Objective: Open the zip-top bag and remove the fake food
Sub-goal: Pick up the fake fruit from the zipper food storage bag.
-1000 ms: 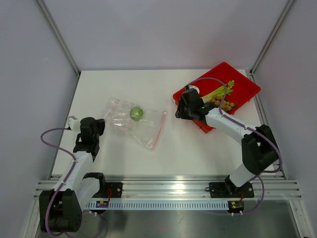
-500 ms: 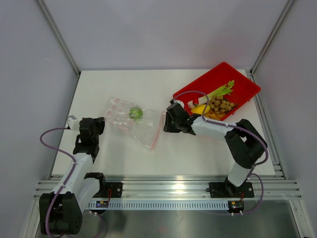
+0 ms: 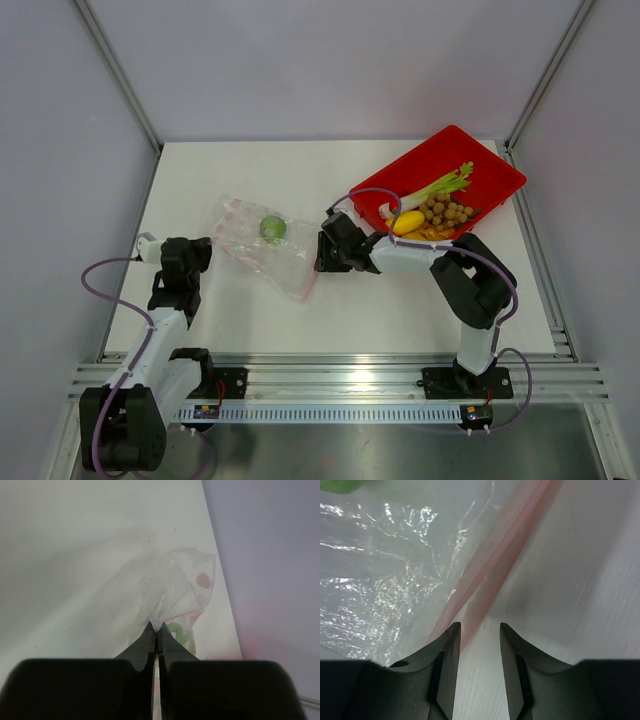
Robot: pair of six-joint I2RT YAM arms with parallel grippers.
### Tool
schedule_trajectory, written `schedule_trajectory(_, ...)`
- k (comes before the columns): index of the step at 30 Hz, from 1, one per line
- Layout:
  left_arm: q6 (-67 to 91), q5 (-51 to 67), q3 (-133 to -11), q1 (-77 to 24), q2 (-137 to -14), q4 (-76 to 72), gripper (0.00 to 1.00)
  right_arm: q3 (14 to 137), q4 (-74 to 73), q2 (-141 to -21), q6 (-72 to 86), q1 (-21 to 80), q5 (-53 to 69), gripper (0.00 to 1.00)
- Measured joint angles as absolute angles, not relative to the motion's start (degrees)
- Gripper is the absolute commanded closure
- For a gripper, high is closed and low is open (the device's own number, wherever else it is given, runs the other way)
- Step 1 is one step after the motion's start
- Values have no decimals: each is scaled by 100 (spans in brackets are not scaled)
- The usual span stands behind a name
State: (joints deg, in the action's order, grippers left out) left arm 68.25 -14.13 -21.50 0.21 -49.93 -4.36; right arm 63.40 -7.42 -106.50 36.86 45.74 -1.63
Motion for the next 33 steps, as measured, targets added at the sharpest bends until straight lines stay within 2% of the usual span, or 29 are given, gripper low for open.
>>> schedule_trajectory(16, 6910, -1122, -2150, 21, -5909, -305, 98, 6313, 517, -10680, 3704, 4574, 537, 49)
schedule_trajectory(28, 7124, -928, -2150, 21, -6455, -217, 98, 5181, 1761, -10112, 3798, 4576, 766, 49)
schedule_trajectory(29, 7131, -926, -2150, 21, -6455, -217, 98, 5133, 1804, -10014, 3802, 4574, 755, 48)
schedule_trajectory(33, 7146, -923, -2150, 34, -6449, -202, 98, 5087, 1944, -9762, 3868, 4576, 661, 34)
